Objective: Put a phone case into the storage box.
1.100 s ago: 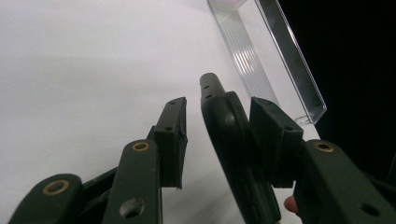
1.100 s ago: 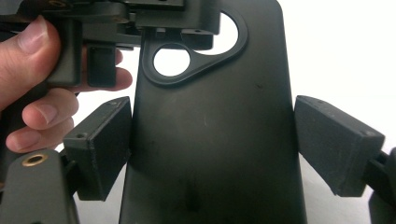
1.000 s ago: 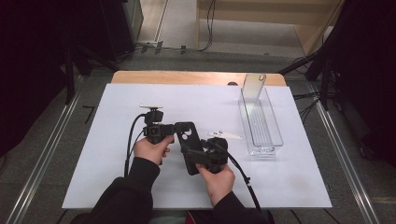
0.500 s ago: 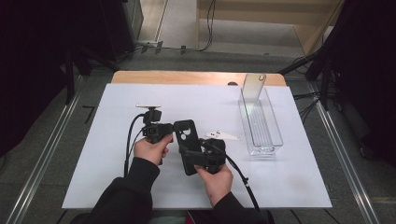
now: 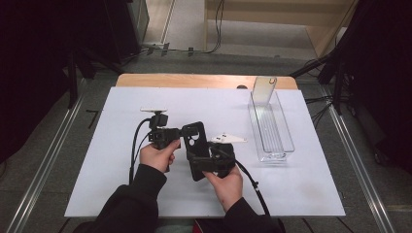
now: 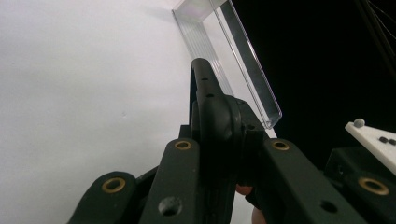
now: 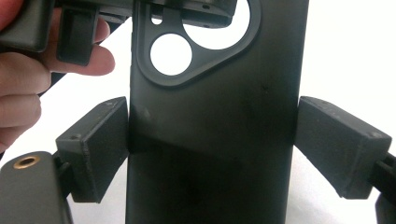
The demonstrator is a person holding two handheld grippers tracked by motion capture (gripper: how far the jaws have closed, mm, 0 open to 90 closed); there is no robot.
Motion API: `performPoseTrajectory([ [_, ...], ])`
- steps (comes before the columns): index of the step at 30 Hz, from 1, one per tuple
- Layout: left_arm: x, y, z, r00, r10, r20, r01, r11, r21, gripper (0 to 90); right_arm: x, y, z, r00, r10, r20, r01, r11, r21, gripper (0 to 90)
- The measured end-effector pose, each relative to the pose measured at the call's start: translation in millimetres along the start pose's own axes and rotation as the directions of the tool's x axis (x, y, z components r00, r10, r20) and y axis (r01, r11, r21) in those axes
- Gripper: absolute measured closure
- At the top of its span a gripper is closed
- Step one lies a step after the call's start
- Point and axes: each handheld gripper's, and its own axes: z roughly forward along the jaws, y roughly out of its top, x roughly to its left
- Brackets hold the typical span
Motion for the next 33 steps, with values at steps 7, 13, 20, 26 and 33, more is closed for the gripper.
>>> performPoseTrajectory([
  [7,-6.4,1.0,-3.5,0.9995,0.031,0.007,-0.031,0.9995,-0.010,82.2,-9.6,6.4,-5.7,0.9912,-0.047,-0.123,0.051,0.998,0.033,0.0],
  [13,-11.0,1.2,-6.8,0.9956,0.093,-0.004,-0.094,0.9953,-0.025,82.1,-13.2,10.2,-16.6,0.9901,-0.086,-0.111,0.095,0.992,0.080,0.0],
  [20,-16.6,-1.7,-11.2,0.9787,0.203,-0.034,-0.205,0.9761,-0.073,81.9,-22.4,11.6,-29.4,0.9789,-0.150,-0.139,0.165,0.981,0.104,0.0],
  [26,-19.0,-4.1,-10.3,0.9587,0.279,-0.057,-0.283,0.9541,-0.098,81.8,-28.0,9.3,-40.3,0.9632,-0.176,-0.203,0.202,0.973,0.113,2.5],
  [33,-21.2,-8.1,-11.2,0.9310,0.359,-0.067,-0.365,0.9224,-0.127,81.7,-34.3,-1.4,-41.7,0.9546,-0.196,-0.224,0.228,0.965,0.127,2.5],
])
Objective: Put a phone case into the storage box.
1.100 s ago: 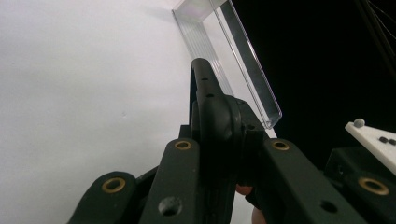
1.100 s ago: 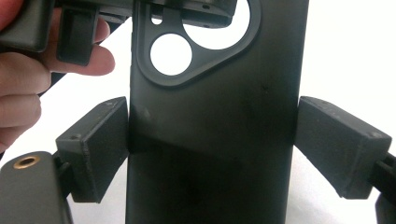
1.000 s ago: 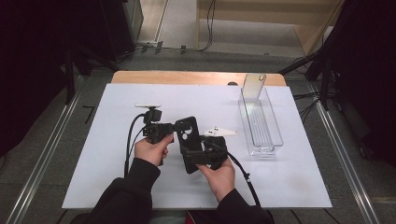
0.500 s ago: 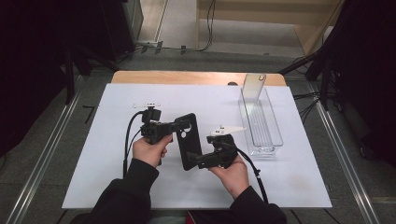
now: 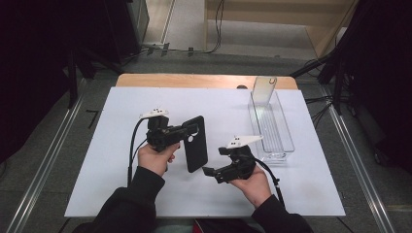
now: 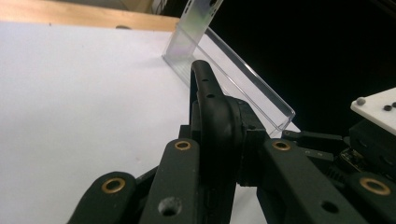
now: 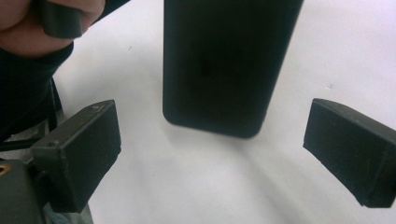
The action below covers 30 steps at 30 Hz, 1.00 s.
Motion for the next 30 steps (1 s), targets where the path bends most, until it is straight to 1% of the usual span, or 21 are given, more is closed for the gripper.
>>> performPoseTrajectory([
  [1,0.1,-0.5,0.1,0.9999,0.016,0.001,-0.016,0.9998,-0.012,81.7,-0.8,-1.1,0.0,1.0000,-0.004,0.002,0.004,1.000,-0.002,2.5],
  [3,0.5,-0.6,0.7,0.9989,0.046,-0.006,-0.046,0.9988,-0.016,81.7,-1.9,-2.5,0.0,1.0000,-0.004,0.000,0.004,1.000,-0.002,2.5],
  [5,0.8,-0.8,0.9,0.9978,0.065,-0.012,-0.066,0.9976,-0.021,81.7,-2.3,-2.6,-0.1,0.9998,-0.019,0.008,0.019,1.000,0.003,2.5],
  [8,0.8,-1.9,0.7,0.9966,0.081,-0.007,-0.082,0.9964,-0.024,81.6,-2.8,-1.9,-0.9,0.9993,-0.033,0.016,0.033,0.999,0.005,2.5],
  [10,-1.1,-3.0,0.4,0.9954,0.096,-0.009,-0.096,0.9949,-0.031,81.6,-3.9,-1.2,-1.5,0.9992,-0.036,0.019,0.036,0.999,0.004,2.5],
  [11,-1.6,-3.4,0.1,0.9945,0.104,-0.003,-0.104,0.9941,-0.029,81.6,-4.3,-0.6,-1.9,0.9991,-0.035,0.023,0.035,0.999,0.006,2.5],
  [14,-4.7,-4.9,-1.1,0.9937,0.112,-0.003,-0.112,0.9933,-0.029,81.6,-4.9,1.6,-3.8,0.9985,-0.035,0.042,0.035,0.999,-0.002,2.5],
  [16,-6.4,-5.7,-1.9,0.9936,0.113,-0.005,-0.113,0.9931,-0.031,81.7,-4.5,3.1,-4.7,0.9984,-0.029,0.049,0.029,0.999,-0.012,2.5],
  [19,-9.6,-7.6,-3.1,0.9929,0.119,-0.006,-0.119,0.9923,-0.036,81.7,-4.2,6.3,-5.1,0.9979,-0.032,0.057,0.033,0.999,-0.023,2.5],
  [21,-12.0,-9.0,-3.8,0.9925,0.122,-0.011,-0.122,0.9919,-0.034,81.7,-2.8,8.7,-5.4,0.9967,-0.034,0.074,0.037,0.998,-0.042,2.5],
  [22,-12.7,-9.4,-3.8,0.9928,0.120,-0.011,-0.120,0.9921,-0.036,81.7,-1.5,10.1,-5.1,0.9960,-0.019,0.088,0.024,0.998,-0.061,2.5],
  [23,-14.2,-10.3,-3.8,0.9926,0.120,-0.015,-0.121,0.9920,-0.038,81.6,-1.2,10.8,-5.0,0.9957,-0.011,0.092,0.016,0.998,-0.064,2.5],
  [25,-16.7,-11.9,-3.6,0.9930,0.117,-0.017,-0.118,0.9922,-0.041,81.7,-0.2,13.1,-4.1,0.9965,0.011,0.083,-0.005,0.997,-0.077,2.5],
  [28,-19.5,-14.5,-3.5,0.9923,0.122,-0.023,-0.123,0.9919,-0.034,81.6,2.8,16.7,-2.0,0.9950,0.032,0.095,-0.024,0.996,-0.089,2.5],
  [30,-20.8,-16.2,-3.9,0.9927,0.118,-0.025,-0.119,0.9923,-0.033,81.6,4.8,19.1,-0.5,0.9940,0.045,0.100,-0.035,0.994,-0.101,2.5],
])
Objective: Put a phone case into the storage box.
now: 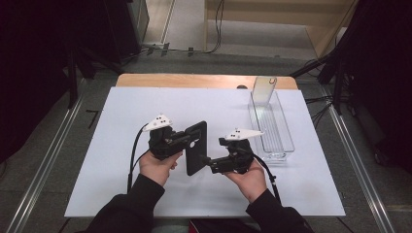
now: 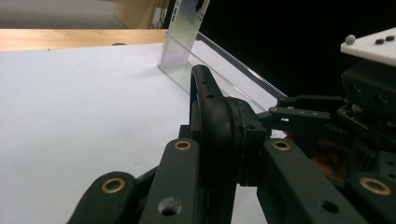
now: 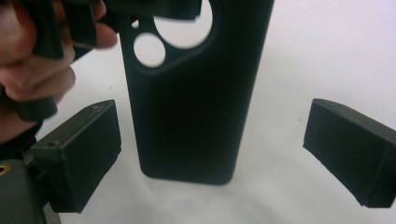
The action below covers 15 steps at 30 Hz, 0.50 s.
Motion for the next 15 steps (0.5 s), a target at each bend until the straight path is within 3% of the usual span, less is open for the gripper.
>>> performPoseTrajectory([
  [9,-4.3,-5.9,-4.4,0.9997,-0.024,-0.007,0.024,0.9994,-0.023,81.6,6.5,7.5,6.9,0.9975,0.070,0.002,-0.070,0.996,-0.046,2.5],
  [15,-11.7,-9.1,-5.0,0.9998,-0.021,-0.008,0.020,0.9994,-0.028,81.6,12.7,8.5,14.0,0.9984,0.056,0.000,-0.056,0.998,-0.029,2.5],
])
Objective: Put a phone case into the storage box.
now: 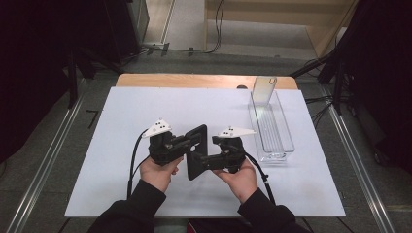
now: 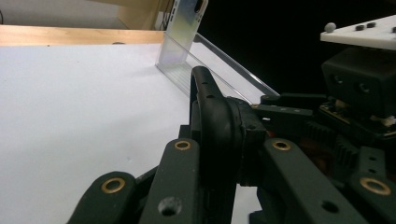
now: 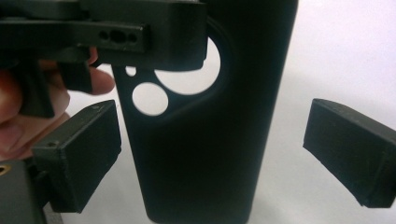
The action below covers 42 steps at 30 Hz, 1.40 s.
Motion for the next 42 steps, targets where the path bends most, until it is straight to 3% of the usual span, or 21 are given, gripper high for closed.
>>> performPoseTrajectory([
  [4,-6.2,-1.4,0.3,0.9999,0.014,-0.001,-0.014,0.9999,0.009,81.6,2.5,1.2,2.0,1.0000,0.003,-0.005,-0.003,1.000,-0.009,2.5],
  [9,-9.0,-3.8,3.1,1.0000,-0.002,0.004,0.002,0.9998,0.019,81.6,5.6,1.9,5.2,1.0000,-0.006,-0.005,0.006,1.000,-0.008,2.5],
  [12,-10.4,-4.4,4.1,0.9999,-0.009,0.008,0.009,0.9998,0.018,81.5,7.3,1.2,5.3,0.9999,-0.014,0.000,0.014,1.000,-0.010,10.1],
  [20,-11.0,-3.5,2.6,0.9995,-0.023,0.024,0.022,0.9997,0.014,80.5,7.8,1.7,2.8,0.9995,-0.030,0.001,0.030,0.999,-0.020,12.0],
  [28,-14.2,0.5,-1.5,0.9997,-0.023,0.010,0.023,0.9995,0.021,61.3,8.1,0.7,2.2,0.9984,-0.054,0.013,0.055,0.998,-0.007,12.1],
  [33,-10.9,3.0,-4.8,0.9991,-0.035,0.023,0.034,0.9992,0.022,49.3,0.8,0.3,-0.3,0.9986,-0.036,0.039,0.037,0.999,-0.012,12.2],
  [42,-4.8,6.0,-10.0,0.9959,-0.067,0.061,0.062,0.9958,0.067,43.1,-13.0,0.9,-6.6,0.9970,-0.022,0.074,0.022,1.000,-0.008,12.2],
])
